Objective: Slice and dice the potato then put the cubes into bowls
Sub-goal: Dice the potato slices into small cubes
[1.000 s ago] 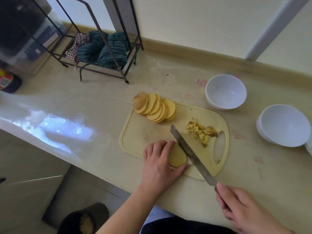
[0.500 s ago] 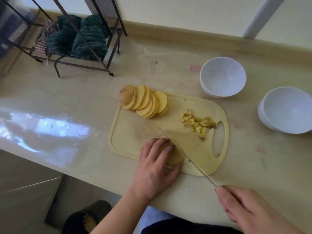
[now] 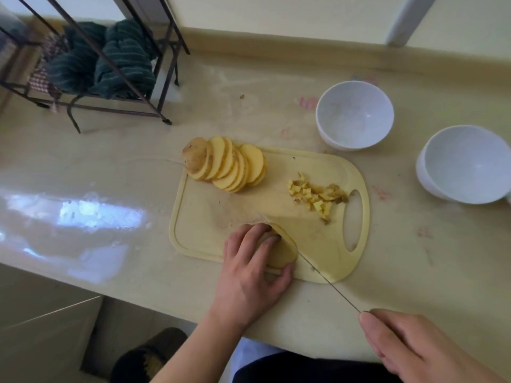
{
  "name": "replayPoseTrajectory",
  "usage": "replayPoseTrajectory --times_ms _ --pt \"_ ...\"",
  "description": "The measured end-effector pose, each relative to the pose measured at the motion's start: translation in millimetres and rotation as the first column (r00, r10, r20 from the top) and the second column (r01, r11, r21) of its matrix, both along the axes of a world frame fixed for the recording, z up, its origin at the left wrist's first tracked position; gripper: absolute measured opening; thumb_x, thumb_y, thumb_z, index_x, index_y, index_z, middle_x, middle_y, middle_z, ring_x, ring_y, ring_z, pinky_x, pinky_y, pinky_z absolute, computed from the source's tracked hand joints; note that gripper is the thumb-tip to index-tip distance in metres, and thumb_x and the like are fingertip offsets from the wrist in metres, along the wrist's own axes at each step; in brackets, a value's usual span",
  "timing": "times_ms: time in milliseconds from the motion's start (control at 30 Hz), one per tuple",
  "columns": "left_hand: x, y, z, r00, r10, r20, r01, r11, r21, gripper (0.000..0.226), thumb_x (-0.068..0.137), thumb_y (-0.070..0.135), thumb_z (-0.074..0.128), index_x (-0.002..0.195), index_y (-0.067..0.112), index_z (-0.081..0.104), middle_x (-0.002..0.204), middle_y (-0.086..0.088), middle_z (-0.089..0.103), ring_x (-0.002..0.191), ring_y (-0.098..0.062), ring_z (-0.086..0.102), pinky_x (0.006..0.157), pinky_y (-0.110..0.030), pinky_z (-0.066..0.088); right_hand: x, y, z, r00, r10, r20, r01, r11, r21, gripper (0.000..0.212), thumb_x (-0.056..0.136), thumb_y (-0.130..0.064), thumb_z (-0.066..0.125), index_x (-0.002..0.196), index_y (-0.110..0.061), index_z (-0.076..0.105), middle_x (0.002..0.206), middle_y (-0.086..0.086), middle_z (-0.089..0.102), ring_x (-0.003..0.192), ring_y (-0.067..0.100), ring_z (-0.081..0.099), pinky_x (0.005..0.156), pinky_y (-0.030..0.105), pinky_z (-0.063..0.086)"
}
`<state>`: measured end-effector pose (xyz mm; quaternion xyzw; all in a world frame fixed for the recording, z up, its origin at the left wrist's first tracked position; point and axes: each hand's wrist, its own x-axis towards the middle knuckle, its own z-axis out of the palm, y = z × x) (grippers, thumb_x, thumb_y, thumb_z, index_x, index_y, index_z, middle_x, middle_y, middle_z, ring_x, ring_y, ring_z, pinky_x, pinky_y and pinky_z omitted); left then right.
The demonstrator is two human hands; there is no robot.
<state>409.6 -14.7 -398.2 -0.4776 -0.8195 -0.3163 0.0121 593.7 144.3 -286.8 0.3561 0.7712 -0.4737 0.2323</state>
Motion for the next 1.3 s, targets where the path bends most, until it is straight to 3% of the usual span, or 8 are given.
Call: replayPoseTrajectory --times_ms 200,300,400,500,633,900,1067,1300 --pt "-0.7 0.2 0.0 1.000 -0.002 0.003 0.002 1.000 0.007 0.042 0.084 0.033 0.079 0.111 0.002 0.073 0.129 -0.006 0.057 0.119 -0.031 0.053 0.099 -0.045 0.049 0.9 -2.0 5.4 1.000 -0.004 0.009 0.003 0.996 0.094 0.100 0.055 -0.099 0.004 0.074 -0.010 0.046 0.057 -0.002 0.046 0.056 0.009 0.050 0.063 0.022 0.044" --pt "-1.4 0.5 1.3 1.000 -0.005 0.014 0.005 1.000 0.009 0.042 0.082 0.030 0.081 0.112 0.002 0.073 0.128 -0.007 0.059 0.118 -0.031 0.053 0.099 -0.046 0.050 -7.4 -3.1 1.1 0.998 -0.032 -0.048 0.040 0.980 0.193 0.090 0.071 -0.089 0.001 0.072 -0.011 0.046 0.067 0.003 0.056 0.060 0.009 0.053 0.070 0.023 0.045" --pt "-1.5 0.3 2.1 1.000 -0.005 0.022 0.005 1.000 0.001 0.042 0.082 0.029 0.084 0.112 0.002 0.073 0.124 -0.011 0.064 0.117 -0.031 0.054 0.098 -0.046 0.050 -19.2 -4.9 -9.8 0.998 -0.031 -0.059 0.035 0.997 0.062 0.075 0.082 -0.080 0.016 0.074 -0.010 0.041 0.058 0.003 0.043 0.052 0.008 0.043 0.060 0.027 0.042" --pt "-1.7 0.6 2.4 1.000 -0.006 0.025 0.006 1.000 -0.003 0.041 0.082 0.029 0.084 0.111 0.002 0.074 0.123 -0.012 0.066 0.116 -0.032 0.055 0.098 -0.047 0.049 -28.0 -6.1 -14.4 0.996 -0.014 -0.086 0.013 1.000 -0.020 0.066 0.080 -0.080 0.022 0.073 -0.016 0.038 0.056 -0.003 0.038 0.053 0.005 0.036 0.055 0.027 0.036" --pt "-1.8 -0.8 1.5 1.000 -0.001 0.029 0.001 1.000 -0.016 0.041 0.082 0.030 0.082 0.112 0.003 0.074 0.122 -0.012 0.066 0.115 -0.034 0.057 0.098 -0.047 0.049 -24.9 -4.0 -17.3 0.993 -0.046 -0.109 0.042 0.999 -0.030 0.072 0.079 -0.081 0.027 0.071 -0.010 0.036 0.057 -0.005 0.033 0.055 0.005 0.031 0.056 0.034 0.034" --pt "-0.9 -4.0 -1.3 0.999 -0.006 0.040 0.005 0.999 0.032 0.039 0.083 0.033 0.081 0.106 0.002 0.073 0.122 -0.014 0.059 0.117 -0.036 0.056 0.097 -0.049 0.050 -20.5 -4.2 -13.2 0.992 -0.099 -0.085 0.090 0.991 -0.094 0.067 0.077 -0.082 0.030 0.064 -0.016 0.039 0.050 -0.006 0.036 0.049 0.007 0.031 0.050 0.023 0.030" --pt "-1.5 -4.9 -0.4 0.999 -0.017 0.049 0.015 0.999 0.041 0.035 0.085 0.031 0.079 0.102 0.001 0.074 0.115 -0.015 0.065 0.114 -0.036 0.057 0.095 -0.050 0.050 -18.7 -7.8 -8.6 0.993 -0.089 -0.080 0.081 0.992 -0.096 0.070 0.075 -0.083 0.031 0.066 -0.013 0.039 0.052 -0.004 0.037 0.049 0.008 0.033 0.053 0.029 0.031" --pt "-2.5 -4.2 -0.5 0.998 -0.025 0.057 0.022 0.998 0.054 0.036 0.083 0.028 0.081 0.103 -0.001 0.073 0.117 -0.015 0.064 0.113 -0.035 0.057 0.098 -0.047 0.049 -13.9 -11.9 -6.8 0.997 -0.043 -0.069 0.038 0.997 -0.064 0.093 0.065 -0.096 0.023 0.072 -0.004 0.036 0.054 -0.001 0.032 0.050 0.006 0.030 0.053 0.031 0.030"
